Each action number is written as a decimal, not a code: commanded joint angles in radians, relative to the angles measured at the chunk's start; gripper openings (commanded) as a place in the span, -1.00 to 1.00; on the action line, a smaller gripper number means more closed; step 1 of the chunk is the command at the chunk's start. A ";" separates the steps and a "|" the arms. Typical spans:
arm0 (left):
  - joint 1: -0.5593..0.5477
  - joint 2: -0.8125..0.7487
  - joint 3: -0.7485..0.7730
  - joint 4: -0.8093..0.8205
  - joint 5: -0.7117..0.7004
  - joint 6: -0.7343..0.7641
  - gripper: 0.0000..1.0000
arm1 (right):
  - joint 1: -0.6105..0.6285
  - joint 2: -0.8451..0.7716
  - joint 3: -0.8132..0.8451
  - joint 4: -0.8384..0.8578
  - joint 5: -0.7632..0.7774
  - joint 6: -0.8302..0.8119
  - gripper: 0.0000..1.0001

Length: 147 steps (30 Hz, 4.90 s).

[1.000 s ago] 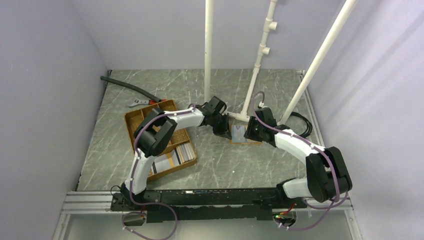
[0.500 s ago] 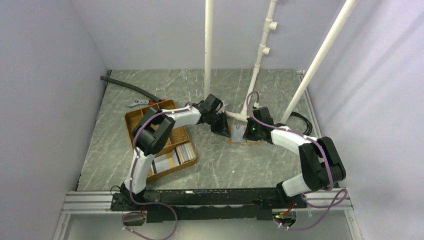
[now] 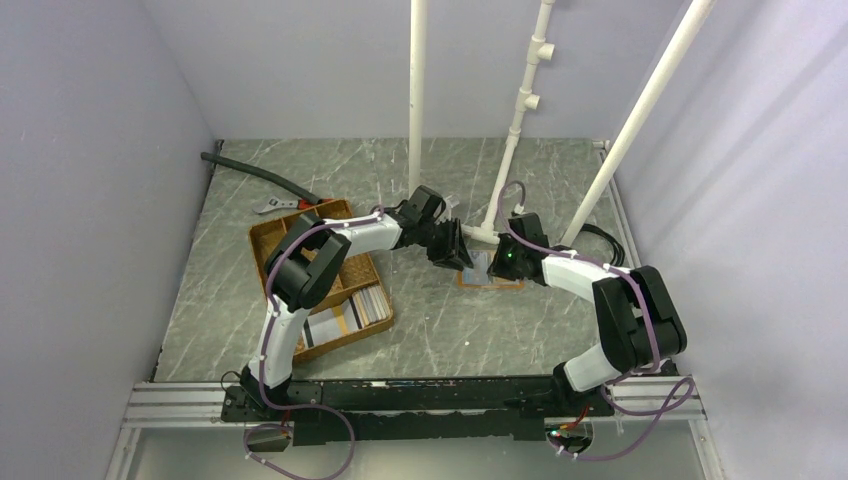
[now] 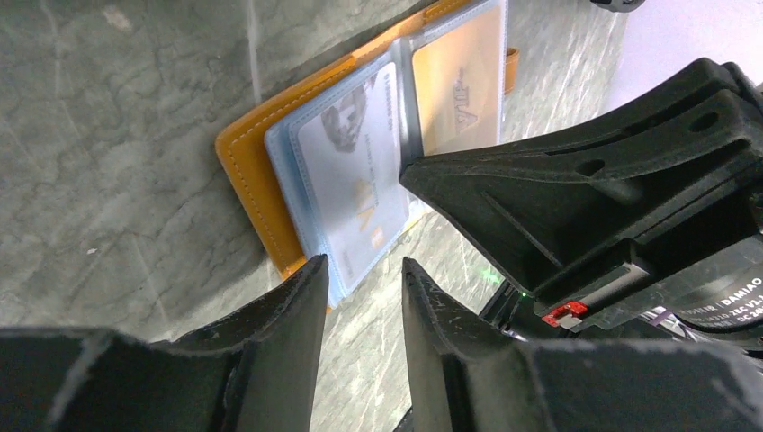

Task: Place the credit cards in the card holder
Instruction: Turn over the card slot in the card holder, then pick up the credit card from the storage box.

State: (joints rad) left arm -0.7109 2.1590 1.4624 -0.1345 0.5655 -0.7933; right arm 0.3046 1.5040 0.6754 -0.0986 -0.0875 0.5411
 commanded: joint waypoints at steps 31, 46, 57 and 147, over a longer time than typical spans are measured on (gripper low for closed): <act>-0.063 0.009 0.052 0.200 0.064 -0.036 -0.29 | -0.046 -0.084 0.060 -0.213 0.049 0.050 -0.90; -0.109 0.121 0.220 0.155 0.080 -0.019 -0.02 | -0.190 -0.315 0.047 -0.374 0.146 0.011 -0.45; -0.092 0.008 0.193 0.067 0.110 0.059 0.10 | -0.179 -0.454 0.049 -0.346 0.035 -0.133 -0.15; 0.235 -1.243 -0.566 -0.788 -0.383 -0.023 -1.00 | 0.463 0.068 0.270 -0.055 -0.181 0.091 -0.03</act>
State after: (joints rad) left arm -0.4755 0.9745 0.7776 -0.7803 0.2096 -0.8833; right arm 0.7940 1.6768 0.8780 0.0509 -0.4385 0.7998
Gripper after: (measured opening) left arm 0.007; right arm 0.490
